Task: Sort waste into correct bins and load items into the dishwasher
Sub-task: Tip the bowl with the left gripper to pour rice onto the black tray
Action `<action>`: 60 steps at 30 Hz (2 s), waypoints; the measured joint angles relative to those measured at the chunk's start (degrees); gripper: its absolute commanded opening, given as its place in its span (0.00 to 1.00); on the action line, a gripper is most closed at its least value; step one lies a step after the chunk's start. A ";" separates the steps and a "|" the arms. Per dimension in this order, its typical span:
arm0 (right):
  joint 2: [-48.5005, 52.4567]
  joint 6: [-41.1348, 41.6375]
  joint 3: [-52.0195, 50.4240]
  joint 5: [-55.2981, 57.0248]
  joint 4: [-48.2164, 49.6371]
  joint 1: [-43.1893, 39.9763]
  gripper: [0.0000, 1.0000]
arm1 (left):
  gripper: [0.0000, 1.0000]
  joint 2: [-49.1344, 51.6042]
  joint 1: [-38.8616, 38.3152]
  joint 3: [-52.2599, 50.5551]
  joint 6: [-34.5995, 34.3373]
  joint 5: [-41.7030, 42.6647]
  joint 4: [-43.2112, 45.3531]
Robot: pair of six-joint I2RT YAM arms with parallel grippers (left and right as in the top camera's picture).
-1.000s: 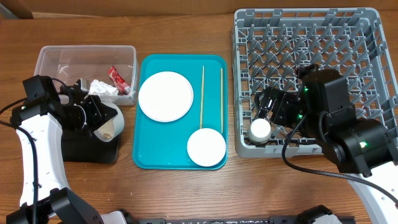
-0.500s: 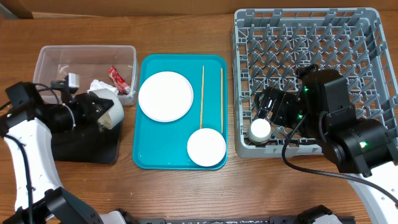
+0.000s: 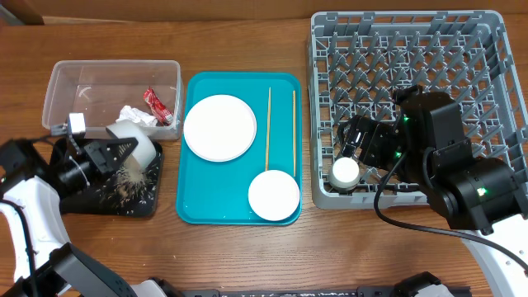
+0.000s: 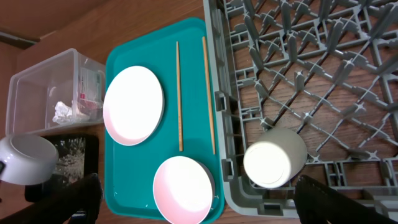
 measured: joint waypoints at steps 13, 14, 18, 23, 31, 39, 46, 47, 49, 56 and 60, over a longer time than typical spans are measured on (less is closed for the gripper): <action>0.00 0.04 0.00 -0.02 -0.02 0.00 1.00 | 0.04 0.00 3.67 -6.27 3.41 8.66 5.29; 0.00 0.00 0.00 0.00 -0.02 0.00 1.00 | 0.04 0.00 3.89 -7.28 3.67 9.62 6.49; 0.00 0.02 0.00 -0.02 -0.46 0.00 1.00 | 0.04 0.00 5.46 -11.08 3.82 13.27 12.28; 0.00 0.17 0.00 -0.02 -0.61 0.00 1.00 | 0.04 0.00 6.71 -11.89 3.17 15.65 13.86; 0.00 0.17 0.00 0.00 -0.66 0.00 1.00 | 0.04 0.00 6.71 -12.20 5.88 17.00 13.99; 0.00 0.17 0.00 -0.02 -0.66 0.00 1.00 | 0.04 0.15 6.71 -12.87 8.96 17.77 12.26; 0.00 0.17 0.00 0.00 -0.66 0.00 1.00 | 0.04 0.15 6.64 -13.00 9.84 18.32 10.12; 0.00 0.20 0.00 -0.02 -0.66 0.00 1.00 | 0.04 0.15 6.58 -13.03 9.88 18.58 9.86; 0.00 0.17 0.00 0.00 -0.63 0.00 1.00 | 0.04 0.15 6.54 -13.03 9.55 18.58 10.14; 0.00 0.17 0.00 -0.24 -0.66 0.00 1.00 | 0.04 0.15 6.45 -13.05 7.76 18.05 9.99; 0.00 0.17 0.00 -0.44 -0.72 0.00 1.00 | 0.04 0.20 5.77 -13.07 3.04 14.95 10.32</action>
